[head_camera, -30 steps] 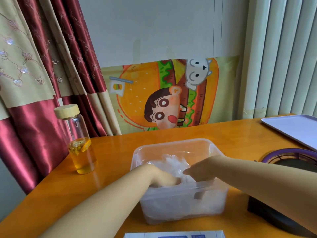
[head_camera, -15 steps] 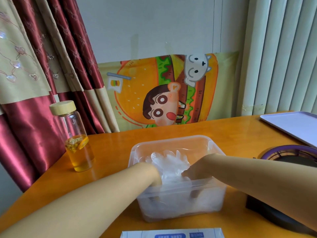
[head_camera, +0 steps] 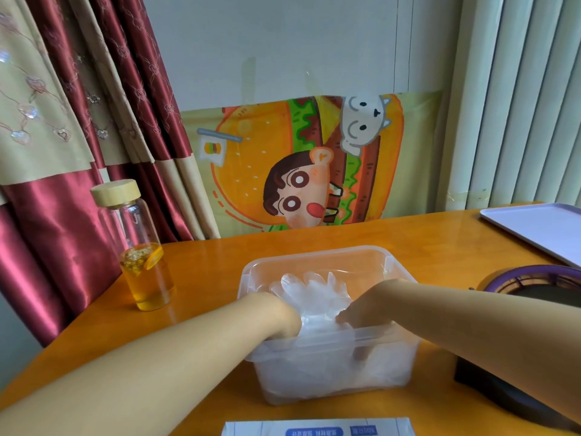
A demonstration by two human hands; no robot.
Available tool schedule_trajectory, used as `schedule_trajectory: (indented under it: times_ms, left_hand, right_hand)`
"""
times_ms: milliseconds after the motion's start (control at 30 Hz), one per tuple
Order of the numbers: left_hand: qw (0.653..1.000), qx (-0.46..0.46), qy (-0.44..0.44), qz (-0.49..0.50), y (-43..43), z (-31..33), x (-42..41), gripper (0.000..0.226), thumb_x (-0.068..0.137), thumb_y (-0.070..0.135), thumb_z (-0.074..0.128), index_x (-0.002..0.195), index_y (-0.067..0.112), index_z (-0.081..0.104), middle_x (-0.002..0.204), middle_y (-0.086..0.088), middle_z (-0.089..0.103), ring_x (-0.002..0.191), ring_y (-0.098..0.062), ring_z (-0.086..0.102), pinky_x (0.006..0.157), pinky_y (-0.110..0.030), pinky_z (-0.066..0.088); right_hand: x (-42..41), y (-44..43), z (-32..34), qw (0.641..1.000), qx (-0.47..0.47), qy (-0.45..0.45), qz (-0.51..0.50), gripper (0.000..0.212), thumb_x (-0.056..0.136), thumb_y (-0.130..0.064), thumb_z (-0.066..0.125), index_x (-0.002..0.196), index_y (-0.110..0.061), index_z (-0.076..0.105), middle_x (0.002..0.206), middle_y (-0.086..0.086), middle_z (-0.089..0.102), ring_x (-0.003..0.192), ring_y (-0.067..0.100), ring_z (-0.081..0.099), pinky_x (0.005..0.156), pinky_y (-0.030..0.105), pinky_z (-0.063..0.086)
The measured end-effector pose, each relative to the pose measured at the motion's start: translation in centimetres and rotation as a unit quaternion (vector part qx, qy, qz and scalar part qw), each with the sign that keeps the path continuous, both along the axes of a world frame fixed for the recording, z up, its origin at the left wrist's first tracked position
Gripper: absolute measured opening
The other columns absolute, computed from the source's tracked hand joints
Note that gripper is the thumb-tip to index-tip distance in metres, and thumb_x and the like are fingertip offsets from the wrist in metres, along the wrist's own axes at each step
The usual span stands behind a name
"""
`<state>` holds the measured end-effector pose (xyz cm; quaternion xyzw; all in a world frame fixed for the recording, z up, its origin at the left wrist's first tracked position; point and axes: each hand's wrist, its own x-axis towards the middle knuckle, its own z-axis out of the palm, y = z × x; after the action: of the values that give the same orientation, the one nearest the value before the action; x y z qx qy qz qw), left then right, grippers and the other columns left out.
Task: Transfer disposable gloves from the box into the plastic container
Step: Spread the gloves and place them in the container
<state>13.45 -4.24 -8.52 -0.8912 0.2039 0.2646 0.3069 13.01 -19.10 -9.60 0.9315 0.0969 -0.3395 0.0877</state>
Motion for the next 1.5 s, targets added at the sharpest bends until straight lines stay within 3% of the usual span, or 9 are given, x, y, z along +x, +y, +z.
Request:
schedule_trajectory:
  times_ms: [333,533,700,867,1000,1100,1200,1333,1500]
  left_hand:
    - [1.0,-0.008,-0.011,0.011,0.1,0.2,-0.2,0.046,0.102,0.022,0.042,0.143,0.002,0.038,0.153,-0.019,0.026,0.14,-0.044,0.02,0.11,-0.052,0.025]
    - [0.997,-0.038,0.015,0.065,-0.1,1.2,-1.2,0.047,0.102,0.023,0.038,0.145,0.003,0.033,0.154,-0.016,0.024,0.139,-0.039,0.024,0.108,-0.045,0.03]
    - [0.999,-0.013,0.041,0.0,0.4,3.2,-1.9,0.022,0.095,0.012,0.049,0.109,0.002,0.063,0.09,-0.009,0.057,0.081,-0.029,0.053,0.079,-0.036,0.047]
    - [0.99,-0.141,-0.014,0.004,2.2,7.0,-3.0,0.034,0.1,0.031,0.045,0.12,0.011,0.064,0.12,-0.003,0.062,0.102,-0.023,0.056,0.079,-0.031,0.043]
    - [0.969,-0.241,-0.052,0.006,5.6,9.0,-4.0,0.028,0.099,0.033,0.047,0.094,0.015,0.068,0.087,-0.001,0.062,0.075,-0.019,0.054,0.069,-0.032,0.045]
    - [0.934,-0.337,-0.118,0.008,8.4,9.3,-5.0,0.03,0.099,0.031,0.047,0.121,0.024,0.065,0.117,0.01,0.062,0.105,-0.01,0.057,0.093,-0.028,0.047]
    - [0.877,-0.444,-0.181,-0.007,10.5,8.2,-7.3,0.03,0.098,0.029,0.048,0.125,0.03,0.061,0.107,0.016,0.053,0.099,-0.004,0.051,0.086,-0.02,0.039]
    - [0.805,-0.567,-0.172,-0.038,11.2,5.5,-11.2,0.021,0.096,0.027,0.055,0.113,0.036,0.064,0.102,0.02,0.057,0.095,0.002,0.055,0.087,-0.021,0.046]
    - [0.891,-0.453,-0.015,-0.024,10.7,1.5,-14.2,0.065,0.08,0.054,0.067,0.139,0.044,0.04,0.142,0.025,0.038,0.129,0.003,0.037,0.108,-0.022,0.034]
  right_hand:
    - [-1.8,1.0,3.0,0.981,0.076,-0.159,0.085,0.061,0.087,-0.041,0.064,0.138,-0.012,0.049,0.139,0.003,0.05,0.129,0.023,0.042,0.108,0.034,0.035]
    - [-1.5,2.5,1.1,0.989,0.097,0.036,-0.101,0.035,0.097,-0.018,0.05,0.126,0.0,0.054,0.126,0.023,0.058,0.114,0.036,0.059,0.095,0.038,0.05]
    - [-1.2,2.2,1.4,0.983,0.11,0.067,-0.132,0.038,0.098,-0.025,0.045,0.129,-0.004,0.053,0.131,0.024,0.054,0.114,0.037,0.059,0.097,0.042,0.049]
    - [-2.6,2.3,2.7,0.974,0.156,0.062,-0.155,0.039,0.1,-0.029,0.042,0.127,-0.003,0.055,0.13,0.018,0.055,0.108,0.031,0.062,0.094,0.039,0.05]
    - [-4.0,2.7,4.7,0.981,0.163,-0.065,-0.084,0.044,0.098,-0.043,0.043,0.116,-0.009,0.065,0.096,-0.001,0.062,0.076,0.014,0.064,0.083,0.025,0.049]
    - [-4.7,2.4,6.2,0.958,0.189,-0.212,-0.031,0.034,0.096,-0.036,0.049,0.11,-0.012,0.069,0.1,0.002,0.07,0.082,0.015,0.064,0.075,0.025,0.049]
    - [-6.9,2.4,6.9,0.9,0.226,-0.37,0.046,0.024,0.095,-0.029,0.053,0.105,-0.018,0.071,0.104,-0.003,0.07,0.086,0.012,0.064,0.078,0.032,0.054]
    - [-12.3,3.6,6.7,0.862,0.274,-0.4,0.147,0.016,0.092,-0.03,0.056,0.099,-0.029,0.07,0.091,-0.02,0.064,0.065,-0.008,0.05,0.061,0.008,0.039]
    - [-16.2,4.4,2.8,0.938,0.17,-0.198,0.229,0.029,0.096,-0.025,0.053,0.122,-0.035,0.062,0.13,-0.01,0.05,0.104,0.007,0.052,0.085,0.015,0.038]
